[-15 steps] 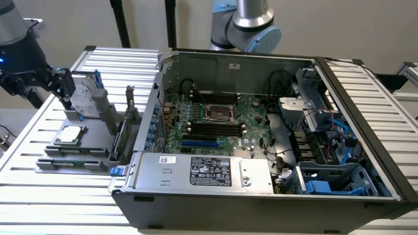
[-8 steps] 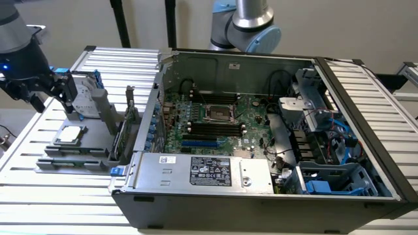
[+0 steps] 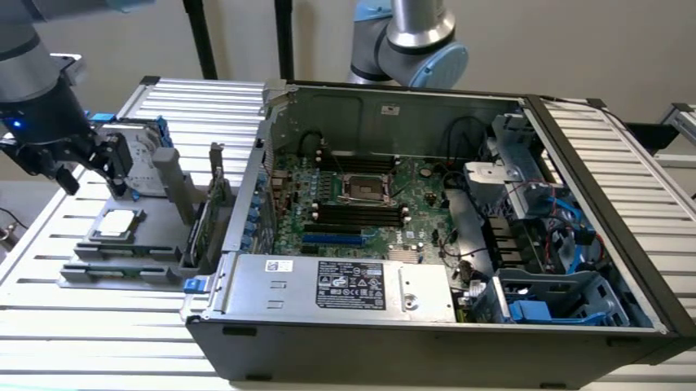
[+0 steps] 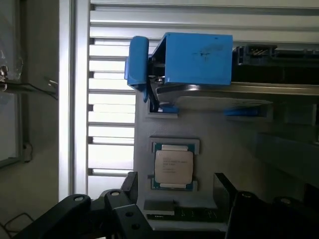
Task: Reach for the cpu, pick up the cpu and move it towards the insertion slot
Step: 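Pick up the cpu and move it towards the insertion slot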
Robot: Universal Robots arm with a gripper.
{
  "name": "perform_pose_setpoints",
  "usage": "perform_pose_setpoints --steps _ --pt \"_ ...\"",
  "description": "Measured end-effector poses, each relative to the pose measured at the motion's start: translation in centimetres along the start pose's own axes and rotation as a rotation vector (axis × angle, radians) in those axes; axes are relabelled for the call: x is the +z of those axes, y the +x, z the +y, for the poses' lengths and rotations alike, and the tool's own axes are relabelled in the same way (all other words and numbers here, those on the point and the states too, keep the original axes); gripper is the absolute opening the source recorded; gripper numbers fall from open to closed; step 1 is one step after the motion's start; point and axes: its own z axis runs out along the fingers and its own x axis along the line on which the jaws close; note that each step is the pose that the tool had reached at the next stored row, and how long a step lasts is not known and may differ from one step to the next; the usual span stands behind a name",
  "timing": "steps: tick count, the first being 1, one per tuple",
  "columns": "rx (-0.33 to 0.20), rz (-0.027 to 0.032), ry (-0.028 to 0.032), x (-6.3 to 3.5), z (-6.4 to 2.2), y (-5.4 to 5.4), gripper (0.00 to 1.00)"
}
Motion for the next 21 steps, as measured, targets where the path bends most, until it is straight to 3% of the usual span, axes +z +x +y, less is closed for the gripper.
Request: perform_pose_setpoints --steps 21 --pt "0.0 0.0 0.0 3.81 -0.38 -0.1 0.71"
